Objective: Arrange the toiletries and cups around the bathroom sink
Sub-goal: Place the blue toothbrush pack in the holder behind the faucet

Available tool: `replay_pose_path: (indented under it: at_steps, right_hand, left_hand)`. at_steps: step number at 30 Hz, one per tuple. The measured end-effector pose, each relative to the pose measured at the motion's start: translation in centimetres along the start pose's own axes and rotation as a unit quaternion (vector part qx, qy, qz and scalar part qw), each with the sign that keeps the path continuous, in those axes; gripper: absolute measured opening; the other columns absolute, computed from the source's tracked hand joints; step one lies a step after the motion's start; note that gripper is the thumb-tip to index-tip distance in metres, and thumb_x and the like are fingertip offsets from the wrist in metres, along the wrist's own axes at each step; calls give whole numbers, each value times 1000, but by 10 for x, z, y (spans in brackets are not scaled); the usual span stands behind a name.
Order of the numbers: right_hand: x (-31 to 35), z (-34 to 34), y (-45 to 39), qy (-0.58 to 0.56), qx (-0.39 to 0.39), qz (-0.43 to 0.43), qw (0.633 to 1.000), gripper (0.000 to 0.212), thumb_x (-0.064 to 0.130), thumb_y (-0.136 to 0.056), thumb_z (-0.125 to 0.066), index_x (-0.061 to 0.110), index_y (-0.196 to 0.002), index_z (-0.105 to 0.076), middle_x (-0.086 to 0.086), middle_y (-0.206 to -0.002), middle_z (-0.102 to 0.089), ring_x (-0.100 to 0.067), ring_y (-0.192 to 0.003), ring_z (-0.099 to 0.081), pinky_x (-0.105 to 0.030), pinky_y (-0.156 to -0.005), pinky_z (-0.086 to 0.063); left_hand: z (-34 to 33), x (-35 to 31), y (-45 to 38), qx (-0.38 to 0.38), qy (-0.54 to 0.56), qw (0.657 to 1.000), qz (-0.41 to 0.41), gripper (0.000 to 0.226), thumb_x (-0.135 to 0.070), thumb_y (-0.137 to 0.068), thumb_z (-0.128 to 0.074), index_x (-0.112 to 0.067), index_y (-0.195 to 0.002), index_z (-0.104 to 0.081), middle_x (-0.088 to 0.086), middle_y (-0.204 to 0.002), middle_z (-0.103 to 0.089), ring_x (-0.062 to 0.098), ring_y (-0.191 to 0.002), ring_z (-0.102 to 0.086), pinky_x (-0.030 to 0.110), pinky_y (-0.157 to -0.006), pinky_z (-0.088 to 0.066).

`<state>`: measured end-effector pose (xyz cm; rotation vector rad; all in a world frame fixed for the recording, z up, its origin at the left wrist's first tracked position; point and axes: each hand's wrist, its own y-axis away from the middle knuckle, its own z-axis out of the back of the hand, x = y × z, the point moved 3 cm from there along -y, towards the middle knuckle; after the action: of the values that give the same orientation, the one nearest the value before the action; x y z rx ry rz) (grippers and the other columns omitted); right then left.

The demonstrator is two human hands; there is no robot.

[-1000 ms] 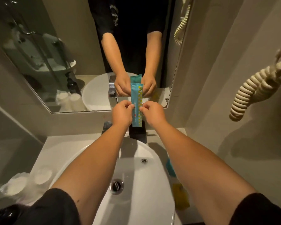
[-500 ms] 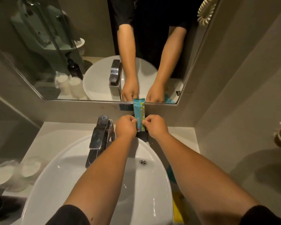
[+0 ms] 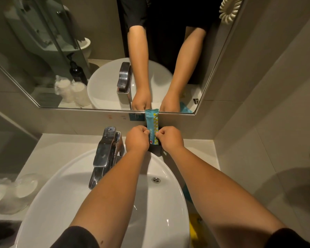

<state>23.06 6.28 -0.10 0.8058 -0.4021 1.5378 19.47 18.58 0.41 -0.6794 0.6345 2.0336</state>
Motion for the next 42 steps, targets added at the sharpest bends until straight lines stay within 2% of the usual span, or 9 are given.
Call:
replay_pose_path:
  at_steps: [7,11,13,15,18,22,29,34,42]
  right_hand:
    - [-7,3,2,8,-5,1,1000,23,25,-86,-66,12,-67,-67,-7,-69,-66,-27,-68,-60,-36,-64,-50]
    - [-6,23,12,13,-27,14,999,41,20,-83,-66,15,-51,-42,-3,-54,-42,-29,-58,-46,-45,-63,-53]
    - [-3,36,18,31,-41,32,998,34,21,-84,-65,15,-55,-48,-7,-60,-46,-26,-61,-46,-48,-67,-54]
    - [0,48,29,73,-45,53,995,15,26,-87,-63,14,-79,-67,-10,-83,-61,-28,-79,-58,-43,-76,-51]
    - [-1,64,52,173,-53,74,981,34,33,-91,-57,13,-118,-64,-10,-117,-61,-31,-106,-57,-39,-87,-47]
    - [-15,74,94,326,-72,122,935,37,38,-93,-48,11,-115,-61,-10,-116,-60,-29,-109,-51,-38,-89,-42]
    - [-63,79,156,412,-25,107,905,45,40,-96,-44,13,-131,-50,-10,-139,-48,-30,-130,-38,-39,-108,-29]
    - [-99,83,190,394,-24,61,917,41,39,-95,-46,13,-128,-49,-9,-130,-53,-28,-122,-44,-37,-105,-34]
    - [-157,68,242,310,-12,-43,950,38,35,-97,-44,13,-127,-46,-9,-130,-51,-26,-121,-44,-35,-100,-39]
  left_hand:
    - [3,0,5,-8,6,1000,-3,22,-23,-95,-51,-14,-98,-71,8,-94,-71,21,-76,-58,31,-66,-44]
    - [9,-1,17,-2,14,1000,-3,27,-24,-96,-51,-13,-115,-67,10,-106,-70,27,-92,-62,33,-73,-46]
    - [14,-3,24,1,4,1000,-1,29,-27,-96,-50,-13,-118,-64,11,-109,-69,29,-97,-62,34,-75,-46]
    - [21,-6,32,-1,-22,1000,-13,30,-29,-97,-49,-11,-118,-62,13,-109,-68,32,-98,-61,38,-77,-47]
    - [31,-11,51,-13,-107,990,-86,31,-30,-97,-47,-6,-110,-60,16,-106,-63,33,-97,-58,42,-76,-47]
    - [31,-11,82,-12,-223,949,-223,32,-35,-95,-49,-8,-109,-58,13,-105,-60,30,-96,-54,40,-75,-44]
    - [-4,-10,130,53,-285,874,-391,34,-38,-93,-50,-10,-113,-53,10,-114,-58,28,-106,-51,36,-89,-41]
    - [-33,-28,160,75,-297,844,-440,40,-40,-94,-49,-11,-120,-51,10,-121,-57,27,-110,-51,36,-95,-39]
    - [-80,-39,210,131,-291,848,-423,37,-39,-95,-48,-12,-120,-50,9,-119,-57,26,-107,-52,35,-93,-41]
